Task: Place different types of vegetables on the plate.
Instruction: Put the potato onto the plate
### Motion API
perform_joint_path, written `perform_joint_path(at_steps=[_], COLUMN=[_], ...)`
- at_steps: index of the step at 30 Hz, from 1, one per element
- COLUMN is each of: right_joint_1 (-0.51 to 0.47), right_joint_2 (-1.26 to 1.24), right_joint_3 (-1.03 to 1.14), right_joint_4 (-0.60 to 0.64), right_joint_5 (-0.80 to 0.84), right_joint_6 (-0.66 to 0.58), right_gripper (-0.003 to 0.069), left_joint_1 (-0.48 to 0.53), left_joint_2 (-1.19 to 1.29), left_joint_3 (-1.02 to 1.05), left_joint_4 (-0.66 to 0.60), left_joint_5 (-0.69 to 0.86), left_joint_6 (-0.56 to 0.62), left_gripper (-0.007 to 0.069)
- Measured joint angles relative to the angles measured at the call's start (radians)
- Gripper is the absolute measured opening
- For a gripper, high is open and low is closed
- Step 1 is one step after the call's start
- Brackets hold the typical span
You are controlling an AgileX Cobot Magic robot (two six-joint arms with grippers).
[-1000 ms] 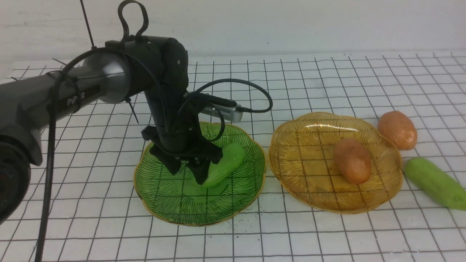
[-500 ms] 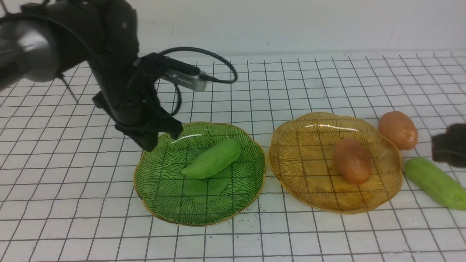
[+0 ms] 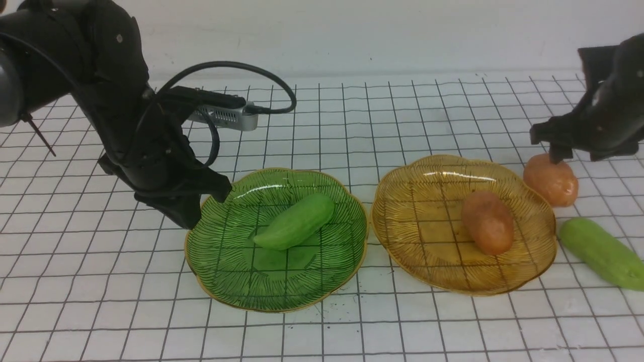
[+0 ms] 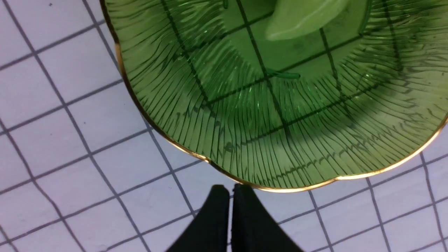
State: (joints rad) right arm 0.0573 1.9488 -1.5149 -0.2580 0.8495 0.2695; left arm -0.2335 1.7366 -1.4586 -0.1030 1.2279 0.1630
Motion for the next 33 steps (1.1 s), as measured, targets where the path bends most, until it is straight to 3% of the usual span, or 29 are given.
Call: perform_joint_path(at_steps=[5, 8, 17, 21, 24, 27, 30, 33], right_joint_1=[0.0, 0.0, 0.0, 0.0, 0.0, 0.0, 0.0, 0.0], right_joint_2=[0.095, 0.134, 0.201, 0.201, 0.196, 0.154, 0.086, 0.004], right_joint_3=[-0.078, -0.096, -0.112, -0.112, -0.123, -0.224, -0.378, -0.438], right_joint_4=[-0.036, -0.041, -0.069, -0.135, -0.177, -0.208, -0.151, 0.011], right_joint_5=[0.008, 0.005, -0.018, -0.004, 0.072, 0.265, 0.358, 0.37], right_joint_6=[0.005, 0.007, -0.006, -0.008, -0.022, -0.077, -0.098, -0.107], right_gripper=[0.0561, 0.058, 0.0585, 0.0527, 0.0526, 0.0526, 0.0526, 0.0526], left_joint_1=[0.0, 0.0, 0.0, 0.0, 0.0, 0.0, 0.0, 0.0], left_joint_2=[0.0, 0.0, 0.0, 0.0, 0.0, 0.001, 0.001, 0.002], left_joint_3=[0.0, 0.0, 0.0, 0.0, 0.0, 0.0, 0.0, 0.0], left_joint_4=[-0.012, -0.012, -0.012, -0.012, -0.012, -0.012, -0.012, -0.012], left_joint_5=[0.0, 0.0, 0.0, 0.0, 0.0, 0.0, 0.0, 0.0], left_joint_6=[0.0, 0.0, 0.0, 0.0, 0.0, -0.001, -0.003, -0.003], left_gripper=[-0.0004, -0.0004, -0.0004, -0.0004, -0.0004, -0.0004, -0.0004, -0.0004])
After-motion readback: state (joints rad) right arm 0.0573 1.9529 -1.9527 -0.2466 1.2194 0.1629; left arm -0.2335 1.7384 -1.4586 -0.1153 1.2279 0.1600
